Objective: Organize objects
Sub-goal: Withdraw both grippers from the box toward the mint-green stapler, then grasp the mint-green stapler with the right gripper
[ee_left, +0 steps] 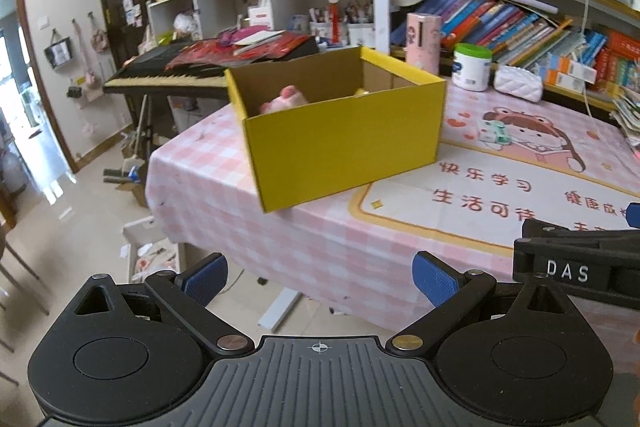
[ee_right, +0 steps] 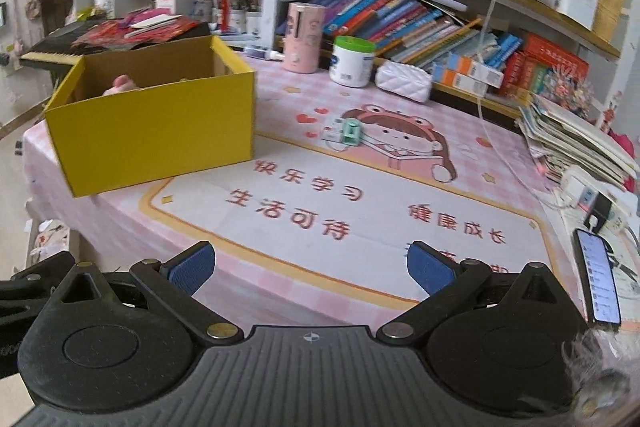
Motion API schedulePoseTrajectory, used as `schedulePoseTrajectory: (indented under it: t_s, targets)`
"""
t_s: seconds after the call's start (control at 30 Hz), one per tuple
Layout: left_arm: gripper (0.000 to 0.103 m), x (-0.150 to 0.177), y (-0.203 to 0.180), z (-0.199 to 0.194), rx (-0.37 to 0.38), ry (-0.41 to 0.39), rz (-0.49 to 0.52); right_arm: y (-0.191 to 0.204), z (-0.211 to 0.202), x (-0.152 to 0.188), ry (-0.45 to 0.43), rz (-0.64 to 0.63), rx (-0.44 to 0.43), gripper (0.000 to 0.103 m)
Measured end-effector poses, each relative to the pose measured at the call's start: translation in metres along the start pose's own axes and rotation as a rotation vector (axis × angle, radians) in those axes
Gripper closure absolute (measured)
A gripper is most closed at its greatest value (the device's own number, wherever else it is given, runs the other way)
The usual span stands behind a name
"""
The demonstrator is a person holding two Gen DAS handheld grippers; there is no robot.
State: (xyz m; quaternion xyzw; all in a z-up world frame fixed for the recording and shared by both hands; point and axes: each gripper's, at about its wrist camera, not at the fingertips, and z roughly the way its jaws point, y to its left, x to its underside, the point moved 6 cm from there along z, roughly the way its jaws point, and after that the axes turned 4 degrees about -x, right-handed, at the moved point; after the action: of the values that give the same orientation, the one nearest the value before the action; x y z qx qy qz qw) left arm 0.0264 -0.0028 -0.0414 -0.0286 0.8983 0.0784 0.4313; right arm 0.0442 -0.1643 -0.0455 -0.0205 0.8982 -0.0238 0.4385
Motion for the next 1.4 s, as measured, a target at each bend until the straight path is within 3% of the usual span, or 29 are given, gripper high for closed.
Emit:
schedulePoseTrajectory:
  t_s: [0.6, 0.97, 1.4]
  targets:
    - [0.003, -0.054, -0.073, 0.042, 0.007, -0.018, -0.019, -0.078, 0.051, -0.048, -0.009, 0.028, -0.006, 0.000]
    - [0.003, -0.072, -0.108, 0.068, -0.046, 0.006, -0.044, -0.110, 0.100, -0.075, 0.011, 0.026, -0.146, 0.003]
    - [0.003, -0.068, -0.128, 0.085, -0.141, 0.073, -0.075, -0.136, 0.199, -0.103, 0.062, 0.051, -0.259, 0.044]
